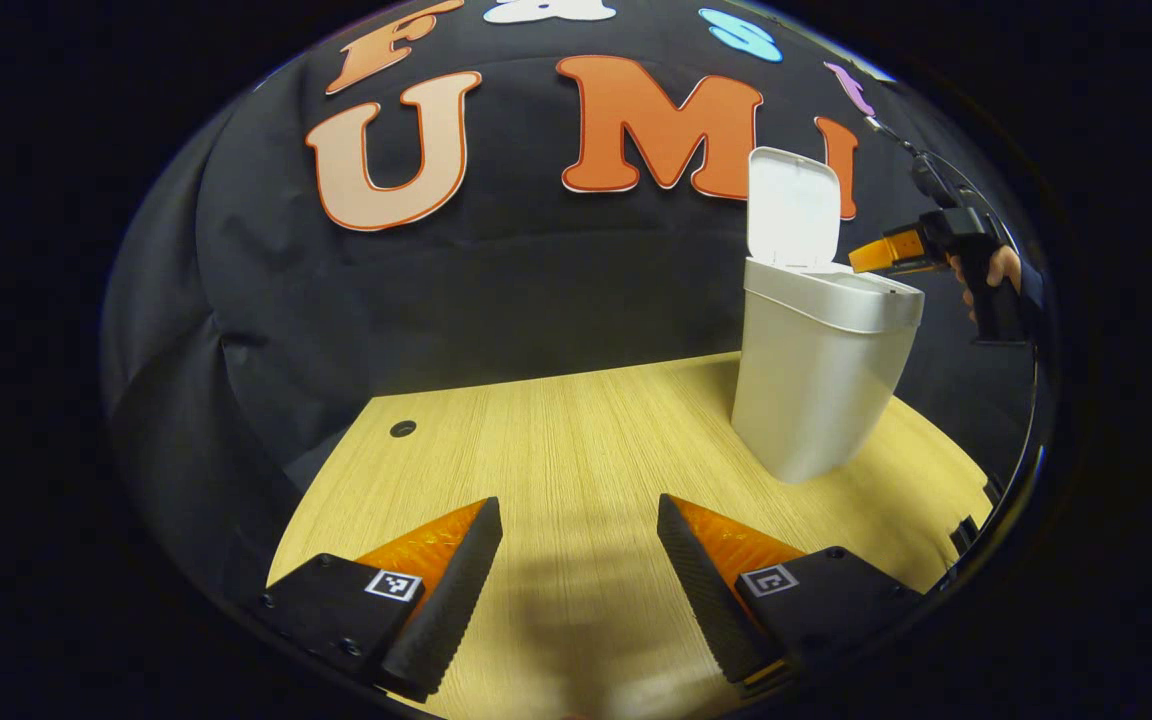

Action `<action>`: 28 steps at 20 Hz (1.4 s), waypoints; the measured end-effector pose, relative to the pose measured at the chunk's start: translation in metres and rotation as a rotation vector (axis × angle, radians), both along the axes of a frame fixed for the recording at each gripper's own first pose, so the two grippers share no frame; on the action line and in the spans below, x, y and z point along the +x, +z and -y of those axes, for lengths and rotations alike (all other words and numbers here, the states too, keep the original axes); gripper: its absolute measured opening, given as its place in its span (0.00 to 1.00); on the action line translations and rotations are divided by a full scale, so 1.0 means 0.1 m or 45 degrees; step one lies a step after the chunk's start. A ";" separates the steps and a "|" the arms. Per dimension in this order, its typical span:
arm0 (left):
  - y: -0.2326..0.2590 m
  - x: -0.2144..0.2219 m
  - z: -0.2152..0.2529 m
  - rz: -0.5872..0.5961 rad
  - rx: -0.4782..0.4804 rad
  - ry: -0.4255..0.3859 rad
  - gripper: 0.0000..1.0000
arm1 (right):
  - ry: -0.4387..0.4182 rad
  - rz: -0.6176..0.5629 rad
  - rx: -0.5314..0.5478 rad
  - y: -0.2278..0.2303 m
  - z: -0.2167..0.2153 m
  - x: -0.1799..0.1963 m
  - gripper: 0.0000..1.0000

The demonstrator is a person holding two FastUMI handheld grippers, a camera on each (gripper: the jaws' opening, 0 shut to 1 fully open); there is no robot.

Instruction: Press the lid of the desktop garbage bin to open it, pick up the crumpled paper on the desktop and throw it into the bin, then pick up the pop can on the desktop and drop it into the bin, and finally close the garbage bin lid.

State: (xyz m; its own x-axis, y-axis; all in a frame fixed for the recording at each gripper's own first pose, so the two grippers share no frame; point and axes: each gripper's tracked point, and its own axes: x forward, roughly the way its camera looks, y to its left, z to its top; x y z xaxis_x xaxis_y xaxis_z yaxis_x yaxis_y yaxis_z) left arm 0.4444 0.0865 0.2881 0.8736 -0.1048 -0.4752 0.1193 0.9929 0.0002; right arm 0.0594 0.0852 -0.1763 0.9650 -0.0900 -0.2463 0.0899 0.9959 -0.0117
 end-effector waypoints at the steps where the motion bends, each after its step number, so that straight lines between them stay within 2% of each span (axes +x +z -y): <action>1: 0.01 0.00 0.00 0.001 -0.002 -0.002 1.00 | 0.002 0.020 -0.010 0.10 0.01 0.01 0.81; 7: 0.04 0.00 -0.03 0.016 0.013 0.011 1.00 | 0.019 0.129 -0.037 0.71 -0.04 0.14 0.81; 17: 0.04 -0.06 -0.27 0.022 0.004 0.098 1.00 | 0.024 0.310 -0.048 1.80 0.06 0.45 0.81; 20: 0.05 -0.09 -0.34 0.027 0.016 0.124 1.00 | 0.029 0.287 0.009 1.87 0.01 0.63 0.81; 21: 0.08 -0.10 -0.39 0.040 0.030 0.139 0.96 | 0.042 0.291 0.020 1.89 -0.04 0.68 0.81; 22: 0.10 -0.11 -0.43 0.046 0.034 0.152 1.00 | 0.041 0.292 0.021 1.90 -0.04 0.76 0.81; 26: 0.08 -0.19 -0.58 0.037 0.023 0.212 1.00 | 0.042 0.226 0.052 1.77 -0.06 0.96 0.81; 28: 0.06 -0.22 -0.61 0.028 0.012 0.230 1.00 | 0.043 0.226 0.024 1.73 -0.06 0.95 0.81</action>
State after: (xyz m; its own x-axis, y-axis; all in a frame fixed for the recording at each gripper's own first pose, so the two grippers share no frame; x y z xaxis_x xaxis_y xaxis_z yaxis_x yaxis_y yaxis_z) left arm 0.4228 0.1471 0.2942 0.8880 0.0595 -0.4559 -0.0615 0.9981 0.0104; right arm 0.1539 0.0909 -0.0031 0.9959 -0.0538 -0.0728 0.0554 0.9983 0.0205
